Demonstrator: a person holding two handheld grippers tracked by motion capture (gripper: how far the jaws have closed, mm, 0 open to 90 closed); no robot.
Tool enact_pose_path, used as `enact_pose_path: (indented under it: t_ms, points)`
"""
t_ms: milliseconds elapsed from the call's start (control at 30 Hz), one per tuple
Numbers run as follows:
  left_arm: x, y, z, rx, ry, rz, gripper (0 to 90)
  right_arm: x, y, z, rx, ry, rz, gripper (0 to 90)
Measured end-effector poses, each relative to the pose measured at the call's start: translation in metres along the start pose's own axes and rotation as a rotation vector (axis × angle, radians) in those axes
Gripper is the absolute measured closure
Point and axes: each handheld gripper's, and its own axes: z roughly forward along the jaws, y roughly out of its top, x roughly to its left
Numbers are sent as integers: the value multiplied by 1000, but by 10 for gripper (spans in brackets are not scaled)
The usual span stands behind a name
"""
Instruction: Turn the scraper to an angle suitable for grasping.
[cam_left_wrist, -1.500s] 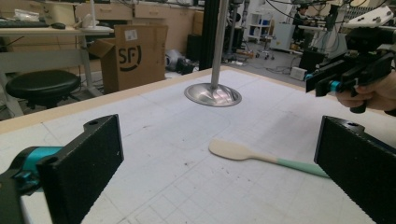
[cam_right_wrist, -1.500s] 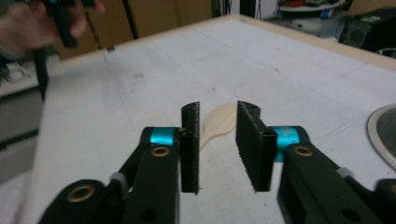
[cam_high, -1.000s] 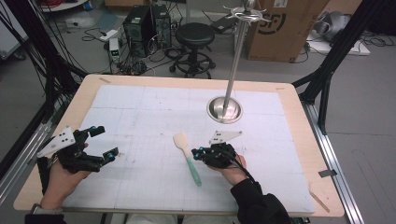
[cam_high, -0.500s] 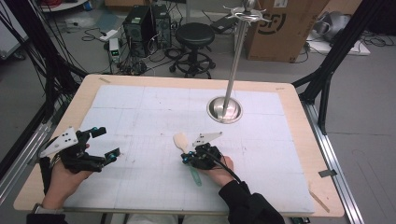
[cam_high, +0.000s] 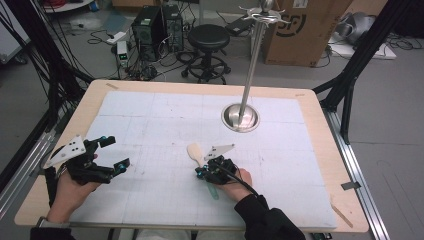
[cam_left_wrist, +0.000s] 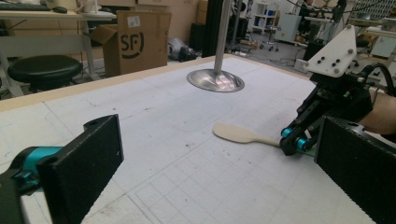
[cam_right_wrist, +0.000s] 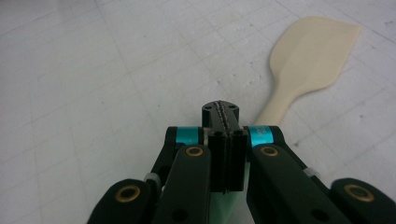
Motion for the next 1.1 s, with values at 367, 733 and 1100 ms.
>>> enact_pose_path:
  t_ms: [367,733,1100]
  points:
    - [1,0,8,10,-6,-2,18,-15,-25,-31,0,4,25,900]
    - [0,-1,12,15,-9,-4,17,-42,-51,-69,5,-80,64,900]
    - [-3,-1,11,20,-6,10,18,-60,-53,-75,-14,-159,80,900]
